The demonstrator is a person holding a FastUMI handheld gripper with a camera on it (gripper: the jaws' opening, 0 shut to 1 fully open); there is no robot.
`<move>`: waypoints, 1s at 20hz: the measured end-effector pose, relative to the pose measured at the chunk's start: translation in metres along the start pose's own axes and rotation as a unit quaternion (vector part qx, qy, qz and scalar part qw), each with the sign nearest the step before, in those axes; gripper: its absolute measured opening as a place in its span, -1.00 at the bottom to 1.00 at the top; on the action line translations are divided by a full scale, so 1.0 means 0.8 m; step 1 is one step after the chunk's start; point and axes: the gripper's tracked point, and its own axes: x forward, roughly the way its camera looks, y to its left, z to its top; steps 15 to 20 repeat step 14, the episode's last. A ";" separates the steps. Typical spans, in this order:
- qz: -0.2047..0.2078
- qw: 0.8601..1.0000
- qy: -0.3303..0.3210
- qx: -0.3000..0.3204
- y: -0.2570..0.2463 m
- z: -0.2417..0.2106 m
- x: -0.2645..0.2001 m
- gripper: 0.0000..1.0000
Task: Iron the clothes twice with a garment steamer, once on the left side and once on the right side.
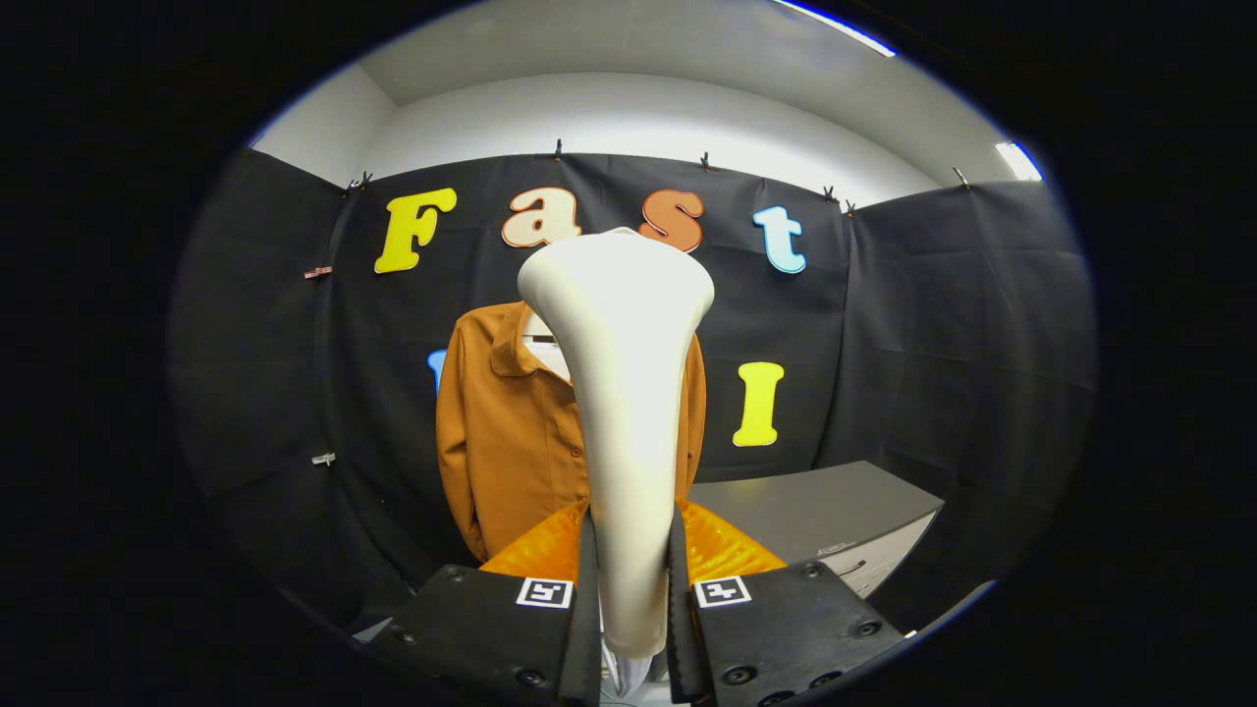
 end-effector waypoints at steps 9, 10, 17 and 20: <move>0.002 1.000 -0.005 0.001 0.004 0.003 -0.004 -0.39; 0.002 1.000 -0.004 0.001 0.005 0.003 -0.004 -0.39; 0.003 1.000 -0.003 0.000 0.007 0.003 -0.005 -0.39; 0.003 1.000 -0.003 0.000 0.007 0.003 -0.005 -0.39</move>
